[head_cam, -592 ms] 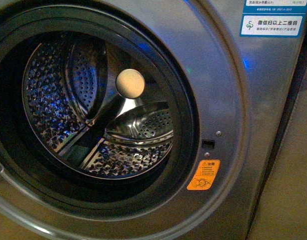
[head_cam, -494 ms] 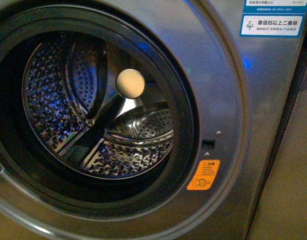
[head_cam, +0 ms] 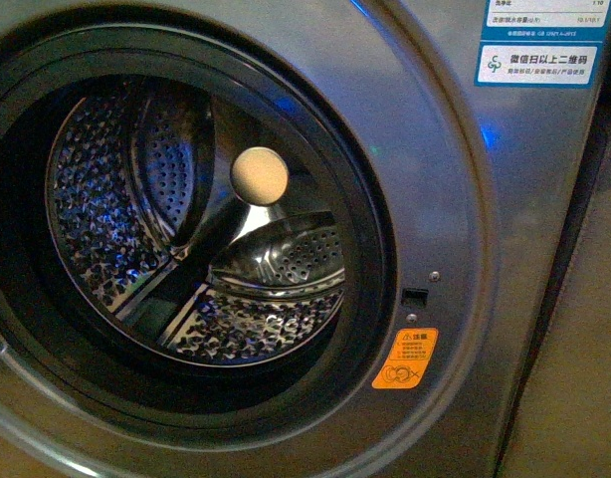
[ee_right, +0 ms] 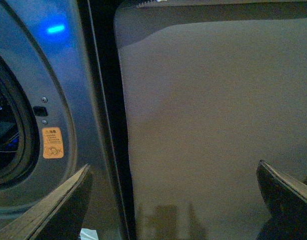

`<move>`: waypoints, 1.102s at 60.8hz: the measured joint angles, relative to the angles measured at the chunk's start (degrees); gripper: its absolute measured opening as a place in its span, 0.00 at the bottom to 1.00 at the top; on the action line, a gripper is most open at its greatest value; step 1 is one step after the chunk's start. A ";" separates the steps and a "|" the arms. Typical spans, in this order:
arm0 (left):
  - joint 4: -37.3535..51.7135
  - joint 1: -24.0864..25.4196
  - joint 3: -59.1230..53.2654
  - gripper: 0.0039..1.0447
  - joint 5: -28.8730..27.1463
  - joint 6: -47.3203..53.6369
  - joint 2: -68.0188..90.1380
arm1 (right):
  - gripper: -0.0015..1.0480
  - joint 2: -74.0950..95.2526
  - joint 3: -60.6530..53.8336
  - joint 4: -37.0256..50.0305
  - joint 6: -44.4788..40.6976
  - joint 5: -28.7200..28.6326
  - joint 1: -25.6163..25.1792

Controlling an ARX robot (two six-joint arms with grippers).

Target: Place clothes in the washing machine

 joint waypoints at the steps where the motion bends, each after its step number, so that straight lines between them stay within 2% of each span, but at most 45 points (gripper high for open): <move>1: 0.00 0.00 0.00 0.94 -0.02 0.00 0.00 | 0.93 0.00 0.00 0.00 0.00 0.00 0.00; 12: 0.00 0.00 0.00 0.94 0.00 0.00 0.00 | 0.93 0.07 -0.07 0.31 0.26 -1.11 -0.22; 14: 0.00 0.00 0.00 0.94 -0.02 0.00 0.00 | 0.93 0.98 -0.24 3.63 1.25 -7.48 -2.10; 16: 0.00 0.00 0.00 0.94 0.00 0.02 0.00 | 0.93 2.64 -0.50 10.25 3.48 -17.99 -6.14; 21: 0.00 0.00 0.00 0.94 -0.15 0.02 0.00 | 0.93 4.72 -0.50 18.97 6.69 -34.71 -13.00; 25: 0.00 0.00 0.00 0.94 -0.11 0.02 -0.02 | 0.93 7.72 -0.22 24.06 8.61 -43.19 -16.66; 27: 0.00 0.00 0.00 0.94 -0.07 0.02 -0.02 | 0.93 9.57 -0.20 26.14 9.77 -45.18 -17.97; 39: 0.00 0.00 0.00 0.94 -0.04 0.02 -0.02 | 0.93 27.47 0.28 47.36 18.01 -51.80 -29.11; 52: 0.00 0.00 0.00 0.94 -0.04 0.02 -0.04 | 0.93 44.96 8.26 63.36 22.62 -55.60 -41.38; 59: 0.00 0.00 0.00 0.94 -0.07 0.02 -0.04 | 0.93 55.39 15.32 61.40 20.57 -54.31 -48.24; 63: 0.00 0.00 0.00 0.94 -0.04 0.02 -0.04 | 0.93 63.89 21.73 55.69 16.59 -52.02 -52.98; 67: 0.00 0.00 0.00 0.94 -0.07 0.02 -0.04 | 0.93 68.89 25.86 51.36 13.75 -50.60 -55.30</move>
